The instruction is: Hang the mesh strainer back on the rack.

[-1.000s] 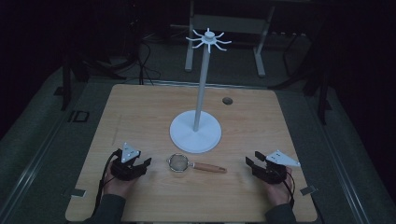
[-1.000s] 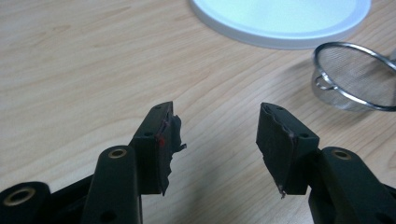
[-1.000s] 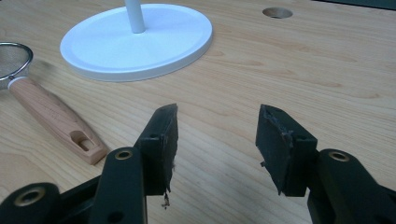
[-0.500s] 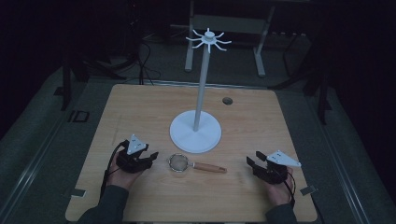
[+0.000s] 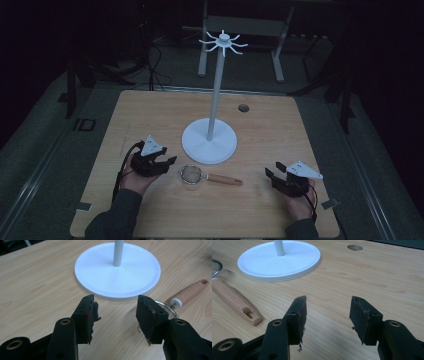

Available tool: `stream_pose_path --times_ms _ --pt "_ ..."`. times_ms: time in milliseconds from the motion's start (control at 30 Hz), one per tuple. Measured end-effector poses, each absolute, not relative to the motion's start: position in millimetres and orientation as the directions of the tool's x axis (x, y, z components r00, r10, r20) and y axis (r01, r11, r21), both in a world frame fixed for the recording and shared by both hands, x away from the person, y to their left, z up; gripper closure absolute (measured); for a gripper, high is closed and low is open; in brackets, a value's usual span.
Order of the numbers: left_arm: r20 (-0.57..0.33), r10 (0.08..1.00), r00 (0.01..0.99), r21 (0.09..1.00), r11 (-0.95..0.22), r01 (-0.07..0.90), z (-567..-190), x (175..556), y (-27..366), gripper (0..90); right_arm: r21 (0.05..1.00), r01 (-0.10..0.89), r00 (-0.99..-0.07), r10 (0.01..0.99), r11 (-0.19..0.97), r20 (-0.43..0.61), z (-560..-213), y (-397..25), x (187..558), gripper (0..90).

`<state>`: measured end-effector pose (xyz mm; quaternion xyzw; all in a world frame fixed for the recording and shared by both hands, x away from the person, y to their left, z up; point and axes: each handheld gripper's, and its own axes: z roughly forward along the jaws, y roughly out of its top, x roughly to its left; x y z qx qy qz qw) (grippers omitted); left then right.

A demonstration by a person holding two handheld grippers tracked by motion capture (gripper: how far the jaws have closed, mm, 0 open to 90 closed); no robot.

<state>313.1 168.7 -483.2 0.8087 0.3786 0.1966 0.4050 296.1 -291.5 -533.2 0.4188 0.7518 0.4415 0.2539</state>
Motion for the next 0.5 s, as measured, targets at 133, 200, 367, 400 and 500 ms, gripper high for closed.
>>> stream_pose_path --times_ms 133,200,367,400,500 --pt "0.011 0.759 0.651 0.803 -0.395 0.446 -479.8 316.3 166.6 51.1 0.878 0.404 -0.517 0.856 0.258 -0.014 -532.5 -292.7 295.7 47.0" --pt "0.012 0.754 0.657 0.804 -0.398 0.442 -478.7 317.4 165.0 52.1 0.879 0.403 -0.515 0.857 0.255 -0.013 -532.2 -293.2 295.5 47.0" --pt "0.014 0.73 0.684 0.804 -0.415 0.427 -474.4 319.4 159.8 53.4 0.879 0.402 -0.515 0.857 0.256 -0.014 -532.1 -293.0 295.3 47.0" --pt "0.016 0.725 0.689 0.804 -0.419 0.422 -473.4 319.6 158.3 53.9 0.879 0.401 -0.515 0.857 0.257 -0.015 -532.0 -293.0 295.3 47.0" --pt "0.02 0.712 0.702 0.803 -0.43 0.413 -470.2 320.4 153.2 54.6 0.88 0.398 -0.515 0.857 0.258 -0.018 -531.7 -293.5 295.3 47.0"
